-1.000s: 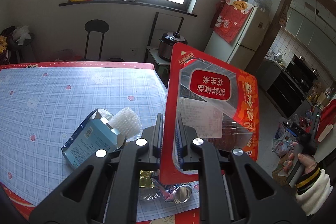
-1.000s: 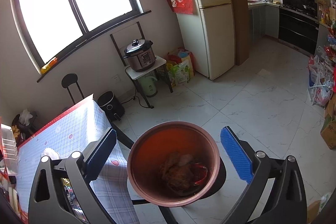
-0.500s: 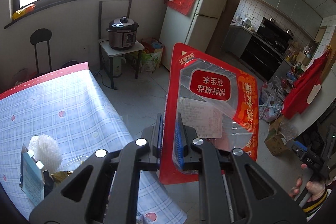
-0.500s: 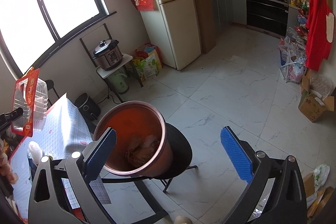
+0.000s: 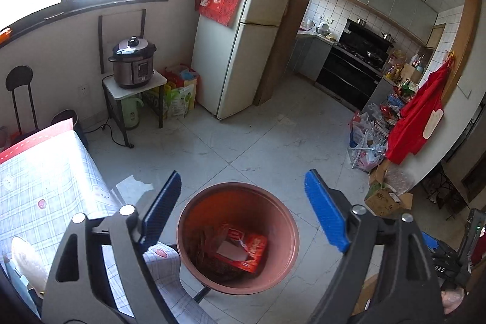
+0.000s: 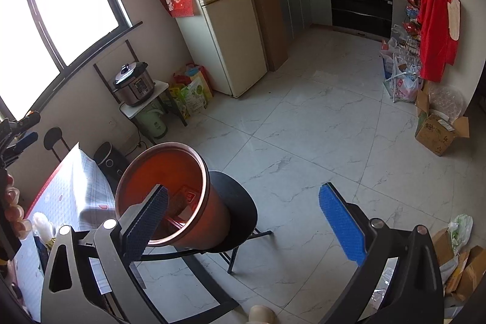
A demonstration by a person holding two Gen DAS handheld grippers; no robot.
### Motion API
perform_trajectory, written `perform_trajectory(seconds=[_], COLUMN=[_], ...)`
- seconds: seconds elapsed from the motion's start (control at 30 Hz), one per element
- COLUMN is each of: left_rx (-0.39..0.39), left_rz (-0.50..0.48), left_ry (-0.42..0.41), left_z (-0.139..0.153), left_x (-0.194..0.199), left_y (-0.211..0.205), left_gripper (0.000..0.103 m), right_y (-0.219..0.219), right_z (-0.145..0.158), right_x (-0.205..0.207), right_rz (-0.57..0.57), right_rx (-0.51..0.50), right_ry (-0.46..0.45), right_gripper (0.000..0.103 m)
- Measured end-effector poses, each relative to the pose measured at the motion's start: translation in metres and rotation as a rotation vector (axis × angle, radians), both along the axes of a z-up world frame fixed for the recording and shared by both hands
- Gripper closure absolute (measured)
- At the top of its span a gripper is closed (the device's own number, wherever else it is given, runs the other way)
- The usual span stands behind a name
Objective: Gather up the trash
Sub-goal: 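Drop the brown paper bag and food tray into the terracotta bin, then move both open grippers back toward the remaining trash on the table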
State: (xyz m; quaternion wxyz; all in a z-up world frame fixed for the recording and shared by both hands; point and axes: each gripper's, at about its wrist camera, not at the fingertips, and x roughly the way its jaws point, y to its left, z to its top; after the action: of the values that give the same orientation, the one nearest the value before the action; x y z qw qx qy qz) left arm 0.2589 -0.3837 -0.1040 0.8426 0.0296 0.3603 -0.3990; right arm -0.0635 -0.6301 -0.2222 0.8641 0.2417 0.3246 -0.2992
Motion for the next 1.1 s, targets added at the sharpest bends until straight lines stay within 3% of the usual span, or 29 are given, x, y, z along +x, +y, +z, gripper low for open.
perform_trajectory(seconds=[0.17,0.3,0.67,0.87,1.1], left_rx=[0.01,0.017,0.081,0.127,0.112], left_rz=[0.035,0.088,0.413,0.585,0.691], left_ry=[-0.032,-0.059,-0.122,-0.077,0.028], left_z=[0.013,0.022,0.031,0.01,-0.029], left_x=[-0.005,-0.008,-0.035,-0.056,-0.072], left_y=[0.038,0.087,0.294,0.395,0.476], left_gripper=[0.006,0.006,0.006,0.006,0.006], right_y=[0.014,0.034,0.129,0.208,0.314], right_z=[0.01,0.019,0.025,0.012,-0.038], right_x=[0.014,0.033,0.103,0.146,0.192], right_rz=[0.041,0.096,0.311,0.478,0.766], right_rx=[-0.01,-0.016,0.015,0.029,0.034], right_ry=[-0.017,-0.038,-0.055,0.007,0.185], right_gripper=[0.005,0.005,0.005,0.005,0.005])
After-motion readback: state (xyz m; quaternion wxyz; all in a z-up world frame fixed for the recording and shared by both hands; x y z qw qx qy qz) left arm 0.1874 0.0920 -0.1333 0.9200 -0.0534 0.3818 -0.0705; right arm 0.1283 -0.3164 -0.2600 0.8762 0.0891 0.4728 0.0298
